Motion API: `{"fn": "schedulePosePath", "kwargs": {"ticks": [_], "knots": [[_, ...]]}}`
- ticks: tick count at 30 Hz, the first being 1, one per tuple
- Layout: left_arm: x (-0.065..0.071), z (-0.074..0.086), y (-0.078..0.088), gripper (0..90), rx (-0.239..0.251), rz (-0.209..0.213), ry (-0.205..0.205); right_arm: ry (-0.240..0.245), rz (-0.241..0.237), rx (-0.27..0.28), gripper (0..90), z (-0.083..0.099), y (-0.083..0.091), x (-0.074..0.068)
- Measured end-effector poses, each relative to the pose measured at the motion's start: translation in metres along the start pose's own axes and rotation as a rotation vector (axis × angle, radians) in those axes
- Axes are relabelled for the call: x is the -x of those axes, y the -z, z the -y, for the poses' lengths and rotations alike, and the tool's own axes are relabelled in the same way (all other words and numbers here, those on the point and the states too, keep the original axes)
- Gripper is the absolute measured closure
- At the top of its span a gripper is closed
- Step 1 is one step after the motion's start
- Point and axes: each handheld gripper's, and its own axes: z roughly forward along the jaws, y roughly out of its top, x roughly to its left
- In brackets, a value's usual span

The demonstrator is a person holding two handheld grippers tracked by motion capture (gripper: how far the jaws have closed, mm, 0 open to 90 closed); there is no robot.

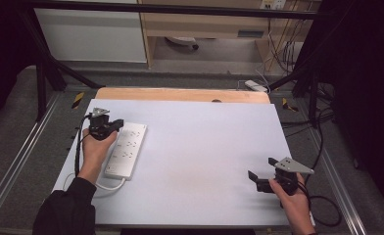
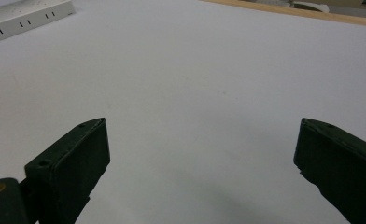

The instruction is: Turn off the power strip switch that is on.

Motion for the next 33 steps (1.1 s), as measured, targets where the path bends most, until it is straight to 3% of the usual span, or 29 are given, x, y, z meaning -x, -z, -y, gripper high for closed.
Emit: {"fn": "schedulePosePath", "kwargs": {"ticks": [11,24,33], "knots": [[-0.003,0.003,-0.006,90.0,-0.031,0.027,0.007,0.002,0.000,0.001,4.0,0.000,0.000,0.000],[-0.010,0.005,-0.008,90.0,-0.028,-0.008,0.024,0.003,-0.003,0.001,4.0,0.000,0.000,-0.001],[-0.010,0.005,-0.010,90.0,-0.037,-0.004,0.018,0.006,-0.004,0.000,4.0,0.000,0.000,-0.001]]}}
